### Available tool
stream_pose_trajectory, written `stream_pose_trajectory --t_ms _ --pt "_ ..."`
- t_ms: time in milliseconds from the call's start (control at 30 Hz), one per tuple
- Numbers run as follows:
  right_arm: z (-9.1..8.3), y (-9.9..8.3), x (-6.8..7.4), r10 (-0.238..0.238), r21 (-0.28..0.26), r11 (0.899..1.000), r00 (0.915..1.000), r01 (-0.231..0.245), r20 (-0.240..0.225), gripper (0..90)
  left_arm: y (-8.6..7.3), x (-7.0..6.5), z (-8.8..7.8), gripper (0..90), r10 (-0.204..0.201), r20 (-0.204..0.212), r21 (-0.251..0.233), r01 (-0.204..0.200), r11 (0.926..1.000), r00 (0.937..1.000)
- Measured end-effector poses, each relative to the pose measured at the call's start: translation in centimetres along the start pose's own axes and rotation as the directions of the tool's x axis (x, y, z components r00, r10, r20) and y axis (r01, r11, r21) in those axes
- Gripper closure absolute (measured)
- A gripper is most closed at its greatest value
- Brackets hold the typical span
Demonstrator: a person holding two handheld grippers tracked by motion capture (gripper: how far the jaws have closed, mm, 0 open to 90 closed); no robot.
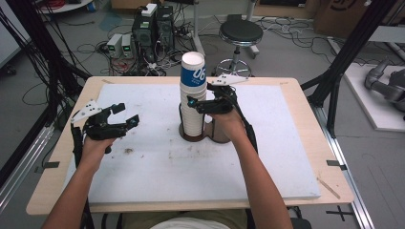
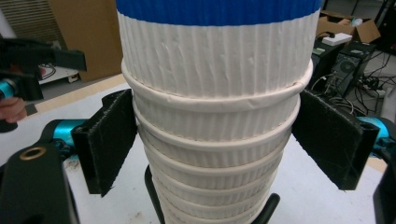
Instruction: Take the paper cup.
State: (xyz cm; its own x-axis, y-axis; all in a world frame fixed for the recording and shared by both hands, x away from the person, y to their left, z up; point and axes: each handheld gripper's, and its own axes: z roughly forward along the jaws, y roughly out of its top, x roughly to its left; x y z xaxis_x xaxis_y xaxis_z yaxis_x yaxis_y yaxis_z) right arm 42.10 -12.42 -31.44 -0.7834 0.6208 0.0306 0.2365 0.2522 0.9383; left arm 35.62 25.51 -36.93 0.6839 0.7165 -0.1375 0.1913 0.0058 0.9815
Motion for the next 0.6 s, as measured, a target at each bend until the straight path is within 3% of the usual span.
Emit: stream_pose_trajectory --t_ms 33,67,167,233,267,400,433,533,567,600 --pt "0.0 0.0 0.0 -0.004 -0.001 1.0 1.0 0.004 -0.005 15.5 1.0 -0.1 0.2 16.4 0.001 0.028 -0.012 0.0 0.9999 0.9996" --pt "0.0 0.0 0.0 -0.004 -0.001 1.0 1.0 0.004 -0.005 15.5 1.0 -0.1 0.2 16.4 0.001 0.028 -0.012 0.0 0.9999 0.9996" --pt "0.0 0.0 -0.2 -0.003 -0.003 1.0 0.9999 0.003 -0.011 15.7 2.9 -0.2 1.0 16.4 0.013 0.06 -0.015 -0.012 0.9998 0.9981" --pt "0.0 0.0 -0.2 -0.007 -0.002 1.0 0.9999 0.007 -0.008 15.7 5.1 -0.6 2.3 16.4 0.029 0.104 -0.003 -0.029 0.9996 0.9942" --pt "0.0 0.0 -0.2 -0.007 -0.003 1.0 0.9999 0.007 -0.01 15.7 5.1 -0.6 2.3 16.4 0.029 0.104 -0.003 -0.029 0.9996 0.9942" --pt "0.0 0.0 -0.2 -0.007 -0.003 1.0 0.9999 0.007 -0.012 15.6 7.9 -1.4 4.2 16.2 0.047 0.162 0.008 -0.049 0.9988 0.9857" --pt "0.0 0.0 -0.2 -0.007 -0.003 1.0 0.9999 0.007 -0.011 15.6 9.3 -1.8 5.3 16.2 0.066 0.18 0.025 -0.071 0.9971 0.9814" --pt "0.0 -0.1 -0.2 0.001 -0.004 1.0 0.9999 -0.001 -0.011 15.6 10.6 -2.4 6.4 16.2 0.083 0.199 0.031 -0.091 0.9953 0.9765" --pt "0.1 -0.1 -0.2 -0.002 -0.006 1.0 0.9999 0.002 -0.011 15.6 11.7 -3.1 7.5 16.3 0.111 0.219 0.037 -0.121 0.9919 0.9694" --pt "0.1 -0.1 -0.2 -0.002 -0.006 1.0 0.9999 0.002 -0.011 15.6 11.7 -3.1 7.5 16.2 0.111 0.219 0.037 -0.121 0.9919 0.9694"
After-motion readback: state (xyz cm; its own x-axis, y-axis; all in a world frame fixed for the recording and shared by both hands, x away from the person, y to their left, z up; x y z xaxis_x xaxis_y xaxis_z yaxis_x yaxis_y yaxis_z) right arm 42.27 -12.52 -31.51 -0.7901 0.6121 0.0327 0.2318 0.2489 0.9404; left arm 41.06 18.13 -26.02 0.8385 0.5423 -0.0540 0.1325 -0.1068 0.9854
